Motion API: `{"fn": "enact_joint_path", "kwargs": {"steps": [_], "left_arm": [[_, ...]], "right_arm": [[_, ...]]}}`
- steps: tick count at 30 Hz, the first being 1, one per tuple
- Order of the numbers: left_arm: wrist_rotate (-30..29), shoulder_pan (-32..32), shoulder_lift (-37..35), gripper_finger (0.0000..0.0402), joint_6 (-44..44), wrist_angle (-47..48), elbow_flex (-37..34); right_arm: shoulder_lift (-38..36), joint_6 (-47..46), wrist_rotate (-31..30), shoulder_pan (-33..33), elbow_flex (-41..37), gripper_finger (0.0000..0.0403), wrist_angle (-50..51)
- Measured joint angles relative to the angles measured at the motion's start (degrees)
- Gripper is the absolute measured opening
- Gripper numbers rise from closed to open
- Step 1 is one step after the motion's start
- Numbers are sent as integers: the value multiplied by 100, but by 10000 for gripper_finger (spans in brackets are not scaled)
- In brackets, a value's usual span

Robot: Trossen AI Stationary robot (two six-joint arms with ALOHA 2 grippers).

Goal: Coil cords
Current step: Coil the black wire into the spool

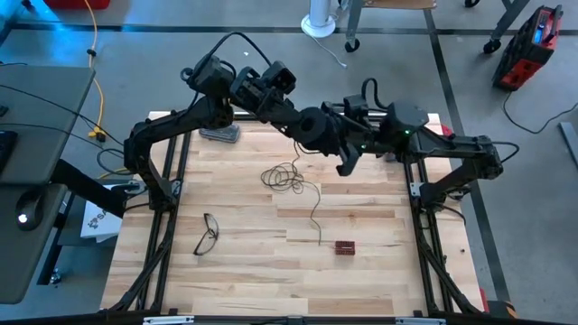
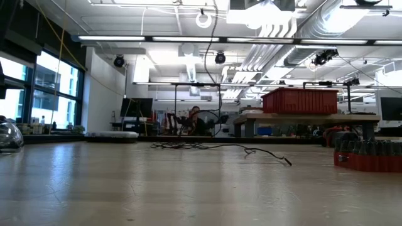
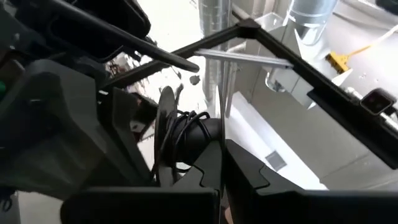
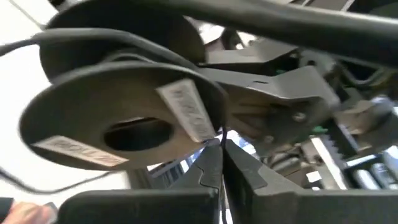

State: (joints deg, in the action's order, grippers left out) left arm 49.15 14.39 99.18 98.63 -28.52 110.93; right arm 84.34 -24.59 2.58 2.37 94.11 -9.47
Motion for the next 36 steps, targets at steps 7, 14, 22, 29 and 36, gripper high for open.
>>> {"fn": "enact_joint_path", "kwargs": {"steps": [7,14,22,29,36], "left_arm": [[6,-92,52,0,14,-65,-11],[217,-109,51,0,223,-1065,-11],[273,-95,52,0,-415,-1029,-9],[156,-325,50,0,-658,-1035,-9],[292,-496,52,0,-1578,-1159,222]], "right_arm": [[105,42,240,-2,0,0,-43],[80,-91,863,-88,0,0,63],[141,-101,822,-87,0,0,-193],[203,-71,843,-85,0,0,-262],[285,201,1268,-68,0,0,-676]]}}
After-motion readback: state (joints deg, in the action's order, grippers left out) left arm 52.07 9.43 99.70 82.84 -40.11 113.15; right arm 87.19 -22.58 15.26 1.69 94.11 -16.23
